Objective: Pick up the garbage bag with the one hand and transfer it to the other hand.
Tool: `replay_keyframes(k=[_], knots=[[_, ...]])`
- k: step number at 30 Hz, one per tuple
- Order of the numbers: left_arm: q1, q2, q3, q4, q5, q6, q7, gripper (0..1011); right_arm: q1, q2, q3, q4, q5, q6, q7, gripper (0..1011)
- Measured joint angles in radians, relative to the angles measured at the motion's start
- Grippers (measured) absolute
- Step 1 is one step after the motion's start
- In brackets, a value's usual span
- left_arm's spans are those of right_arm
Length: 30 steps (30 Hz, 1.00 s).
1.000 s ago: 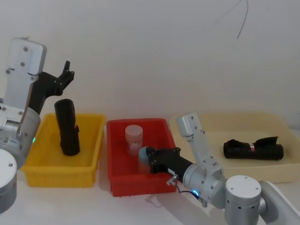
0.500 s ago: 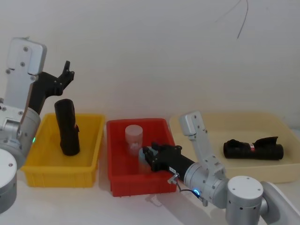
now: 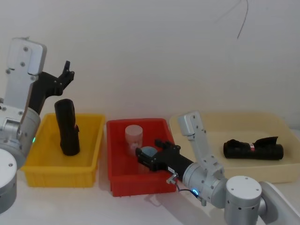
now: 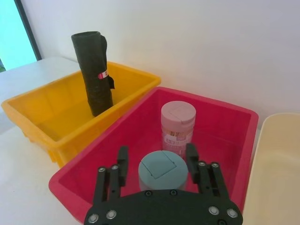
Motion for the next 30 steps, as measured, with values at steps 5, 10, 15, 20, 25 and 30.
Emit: replay_keyframes(k=[5, 10, 15, 20, 25, 30], knots=[[0.000, 0.000, 0.000, 0.000, 0.000, 0.000, 0.000, 1001, 0.004, -0.004, -0.003, 0.014, -0.001, -0.005, 0.002, 865], [0.000, 0.000, 0.000, 0.000, 0.000, 0.000, 0.000, 1001, 0.009, -0.008, -0.005, 0.032, -0.002, -0.011, 0.006, 987], [0.000, 0.000, 0.000, 0.000, 0.000, 0.000, 0.000, 1001, 0.014, -0.012, -0.006, 0.050, -0.002, -0.017, 0.009, 1001], [0.000, 0.000, 0.000, 0.000, 0.000, 0.000, 0.000, 1001, 0.021, -0.017, -0.006, 0.072, -0.002, -0.023, 0.013, 1001], [0.000, 0.000, 0.000, 0.000, 0.000, 0.000, 0.000, 1001, 0.026, -0.021, -0.006, 0.088, -0.002, -0.030, 0.017, 1001], [0.000, 0.000, 0.000, 0.000, 0.000, 0.000, 0.000, 1001, 0.030, -0.024, -0.007, 0.100, 0.001, -0.034, 0.022, 978]])
